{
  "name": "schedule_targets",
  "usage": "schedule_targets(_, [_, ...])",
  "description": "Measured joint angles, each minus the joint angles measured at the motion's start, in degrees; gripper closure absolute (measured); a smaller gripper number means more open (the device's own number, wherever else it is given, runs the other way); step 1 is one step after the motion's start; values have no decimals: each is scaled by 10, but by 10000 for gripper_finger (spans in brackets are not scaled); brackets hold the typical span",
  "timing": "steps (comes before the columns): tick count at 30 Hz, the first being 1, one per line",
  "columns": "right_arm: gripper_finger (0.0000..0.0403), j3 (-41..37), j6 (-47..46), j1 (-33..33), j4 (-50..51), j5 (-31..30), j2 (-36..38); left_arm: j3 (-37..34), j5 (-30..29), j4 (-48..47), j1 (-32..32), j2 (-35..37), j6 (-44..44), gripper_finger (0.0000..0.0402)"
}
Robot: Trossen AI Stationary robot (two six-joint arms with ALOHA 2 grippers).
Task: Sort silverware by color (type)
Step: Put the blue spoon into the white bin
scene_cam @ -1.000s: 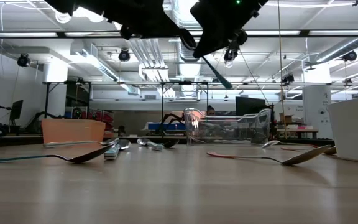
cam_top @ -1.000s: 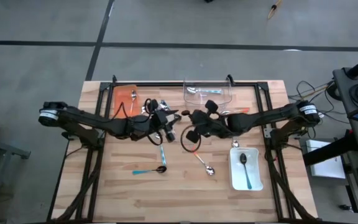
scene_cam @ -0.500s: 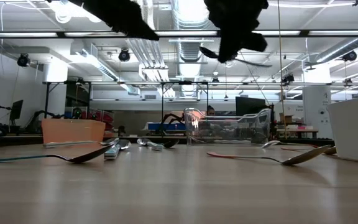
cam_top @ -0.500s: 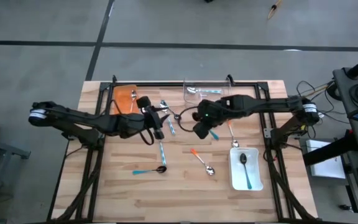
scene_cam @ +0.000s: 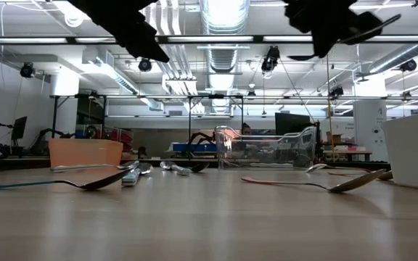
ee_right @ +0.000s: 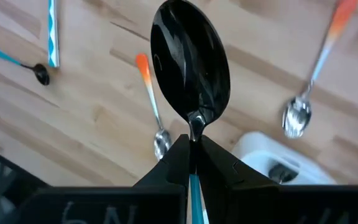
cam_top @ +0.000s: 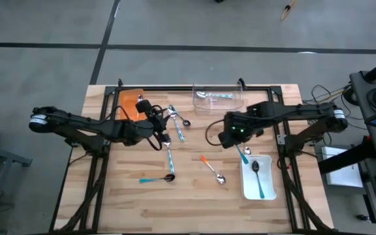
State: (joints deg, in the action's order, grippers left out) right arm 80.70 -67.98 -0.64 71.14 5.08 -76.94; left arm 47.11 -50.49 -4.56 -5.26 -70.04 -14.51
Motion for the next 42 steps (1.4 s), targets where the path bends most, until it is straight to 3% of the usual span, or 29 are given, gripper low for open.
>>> schedule_targets(16, [391, -217, -254, -148, -18, 15, 134, 0, -1, -3, 0, -2, 0, 280])
schedule_targets(25, [390, -343, -380, -204, -215, 25, 161, 0, -1, -2, 0, -2, 0, 280])
schedule_targets(30, [390, -364, -446, -232, -255, 26, 160, 0, -1, -2, 0, -2, 0, 280])
schedule_targets(42, [390, -374, -540, -289, -215, 22, 160, -1, -1, -9, 0, -2, 0, 281])
